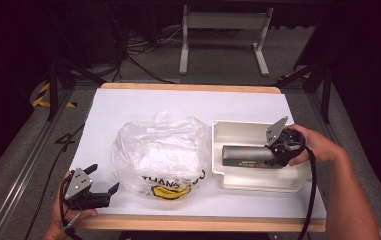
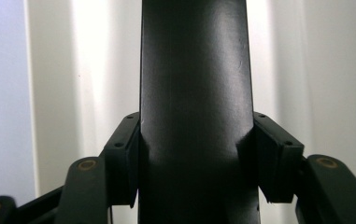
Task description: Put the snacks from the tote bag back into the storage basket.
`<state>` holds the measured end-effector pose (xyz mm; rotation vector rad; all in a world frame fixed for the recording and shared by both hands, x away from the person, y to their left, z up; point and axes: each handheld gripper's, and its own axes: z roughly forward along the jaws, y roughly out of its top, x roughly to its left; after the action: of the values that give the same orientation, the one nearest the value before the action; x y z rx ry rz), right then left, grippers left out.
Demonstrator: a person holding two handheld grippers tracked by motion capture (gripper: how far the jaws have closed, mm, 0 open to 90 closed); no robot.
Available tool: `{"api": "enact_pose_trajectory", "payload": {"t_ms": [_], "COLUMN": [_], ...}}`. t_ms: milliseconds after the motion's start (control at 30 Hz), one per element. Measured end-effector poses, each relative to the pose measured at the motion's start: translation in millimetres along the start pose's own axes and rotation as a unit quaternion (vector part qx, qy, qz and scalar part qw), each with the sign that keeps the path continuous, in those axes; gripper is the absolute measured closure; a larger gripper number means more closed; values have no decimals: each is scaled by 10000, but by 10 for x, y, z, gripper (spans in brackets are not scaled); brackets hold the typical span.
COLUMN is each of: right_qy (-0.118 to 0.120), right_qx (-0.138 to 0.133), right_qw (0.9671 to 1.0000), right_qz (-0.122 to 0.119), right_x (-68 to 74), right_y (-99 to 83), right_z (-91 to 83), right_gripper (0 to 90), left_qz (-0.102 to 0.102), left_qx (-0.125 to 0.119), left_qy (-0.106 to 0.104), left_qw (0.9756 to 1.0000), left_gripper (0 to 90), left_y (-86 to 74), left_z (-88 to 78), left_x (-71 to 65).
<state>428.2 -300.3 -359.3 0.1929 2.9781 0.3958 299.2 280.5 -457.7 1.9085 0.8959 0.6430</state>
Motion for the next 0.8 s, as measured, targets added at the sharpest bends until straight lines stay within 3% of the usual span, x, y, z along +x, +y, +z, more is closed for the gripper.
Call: {"api": "enact_pose_trajectory", "payload": {"t_ms": [400,800], "right_qy": [-195,-212], "right_qx": [645,753], "right_qw": [9977,9969], "right_qz": [-18,31], "right_x": [-53,-63], "right_y": [63,68], "right_z": [119,150], "right_gripper": [423,419], "left_qz": [27,66], "left_qx": [6,29], "left_qy": [-37,-49], "left_qw": [10000,10000], "left_gripper": [57,58], "left_y": [-4,-5], "left_z": [1,2], "left_x": [-9,-15]}}
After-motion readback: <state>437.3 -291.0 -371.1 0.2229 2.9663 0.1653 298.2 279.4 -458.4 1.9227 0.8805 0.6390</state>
